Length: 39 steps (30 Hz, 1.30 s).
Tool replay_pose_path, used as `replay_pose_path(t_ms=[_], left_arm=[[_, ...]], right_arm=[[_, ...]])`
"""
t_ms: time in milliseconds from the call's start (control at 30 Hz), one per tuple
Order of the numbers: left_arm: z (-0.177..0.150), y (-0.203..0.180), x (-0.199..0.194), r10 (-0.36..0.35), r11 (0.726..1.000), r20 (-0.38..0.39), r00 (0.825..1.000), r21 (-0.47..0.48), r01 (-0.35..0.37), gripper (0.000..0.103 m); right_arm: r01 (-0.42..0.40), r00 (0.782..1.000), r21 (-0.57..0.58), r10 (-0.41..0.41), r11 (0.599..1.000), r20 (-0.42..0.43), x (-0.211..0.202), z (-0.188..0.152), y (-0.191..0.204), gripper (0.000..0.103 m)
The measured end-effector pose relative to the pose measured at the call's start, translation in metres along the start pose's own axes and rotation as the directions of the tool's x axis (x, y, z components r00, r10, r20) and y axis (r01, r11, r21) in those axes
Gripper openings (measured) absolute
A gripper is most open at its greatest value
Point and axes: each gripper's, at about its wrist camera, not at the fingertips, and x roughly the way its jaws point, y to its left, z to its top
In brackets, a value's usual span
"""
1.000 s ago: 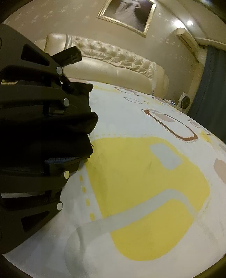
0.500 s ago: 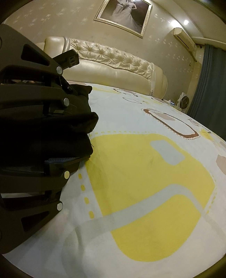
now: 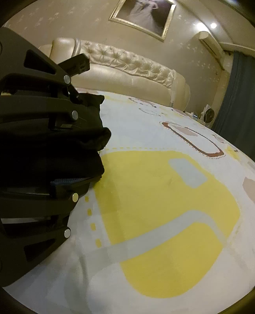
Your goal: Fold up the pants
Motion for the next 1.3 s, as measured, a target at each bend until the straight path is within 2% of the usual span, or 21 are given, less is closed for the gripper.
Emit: replay_pose_path(t_ms=[267, 367, 433, 533, 633, 733, 800, 900, 967, 1033, 1067, 1133, 1233, 1300], left_arm=[[-0.001, 0.0, 0.001, 0.0, 1.0, 0.011, 1.0, -0.001, 0.0, 0.027], [-0.002, 0.005, -0.005, -0.045, 0.999, -0.003, 0.999, -0.014, 0.045, 0.037], [-0.007, 0.013, -0.017, -0.073, 0.997, 0.006, 0.997, -0.035, 0.073, 0.051], [-0.024, 0.021, -0.034, -0.105, 0.993, 0.01, 0.994, -0.054, 0.105, 0.065], [-0.052, 0.027, -0.05, -0.177, 0.981, -0.008, 0.984, -0.088, 0.176, 0.071], [-0.08, 0.03, -0.065, -0.266, 0.953, -0.005, 0.964, -0.15, 0.263, 0.077], [-0.095, 0.028, -0.068, -0.318, 0.933, -0.021, 0.948, -0.188, 0.308, 0.077], [-0.111, 0.019, -0.067, -0.371, 0.911, -0.036, 0.928, -0.209, 0.356, 0.077], [-0.115, 0.011, -0.066, -0.355, 0.919, -0.029, 0.935, -0.195, 0.343, 0.077], [-0.114, 0.006, -0.061, -0.37, 0.911, -0.031, 0.929, -0.211, 0.356, 0.058], [-0.114, 0.007, -0.06, -0.371, 0.907, -0.034, 0.928, -0.227, 0.354, 0.056], [-0.112, 0.006, -0.061, -0.361, 0.905, -0.026, 0.932, -0.251, 0.343, 0.042], [-0.108, 0.003, -0.071, -0.339, 0.913, -0.02, 0.941, -0.25, 0.324, 0.033], [-0.109, 0.0, -0.076, -0.331, 0.914, -0.02, 0.943, -0.257, 0.315, 0.032]], right_arm=[[-0.021, 1.0, 0.01, 0.021, 1.0, -0.002, 0.0, -0.001, 0.003, 0.033], [-0.053, 0.999, 0.033, 0.053, 0.998, -0.009, -0.005, -0.002, 0.003, 0.04], [-0.075, 0.997, 0.063, 0.076, 0.995, -0.009, -0.014, -0.006, 0.001, 0.052], [-0.081, 0.997, 0.064, 0.081, 0.995, 0.005, -0.034, -0.019, 0.001, 0.064], [-0.08, 0.997, 0.057, 0.079, 0.995, 0.006, -0.054, -0.042, 0.0, 0.068], [-0.082, 0.997, 0.057, 0.083, 0.995, 0.0, -0.065, -0.064, 0.0, 0.069], [-0.103, 0.995, 0.059, 0.104, 0.993, -0.008, -0.07, -0.079, 0.001, 0.073], [-0.098, 0.995, 0.049, 0.099, 0.994, -0.011, -0.07, -0.095, 0.004, 0.073], [-0.062, 0.998, 0.037, 0.063, 0.997, -0.018, -0.068, -0.1, 0.006, 0.067], [-0.042, 0.998, 0.056, 0.044, 0.998, -0.04, -0.062, -0.101, 0.004, 0.041], [-0.046, 0.998, 0.064, 0.049, 0.997, -0.039, -0.062, -0.102, 0.002, 0.039], [-0.059, 0.997, 0.073, 0.062, 0.996, -0.037, -0.065, -0.101, 0.002, 0.033], [-0.068, 0.997, 0.062, 0.069, 0.996, -0.024, -0.074, -0.104, 0.009, 0.031], [-0.075, 0.997, 0.051, 0.076, 0.996, -0.02, -0.079, -0.107, 0.013, 0.03]])
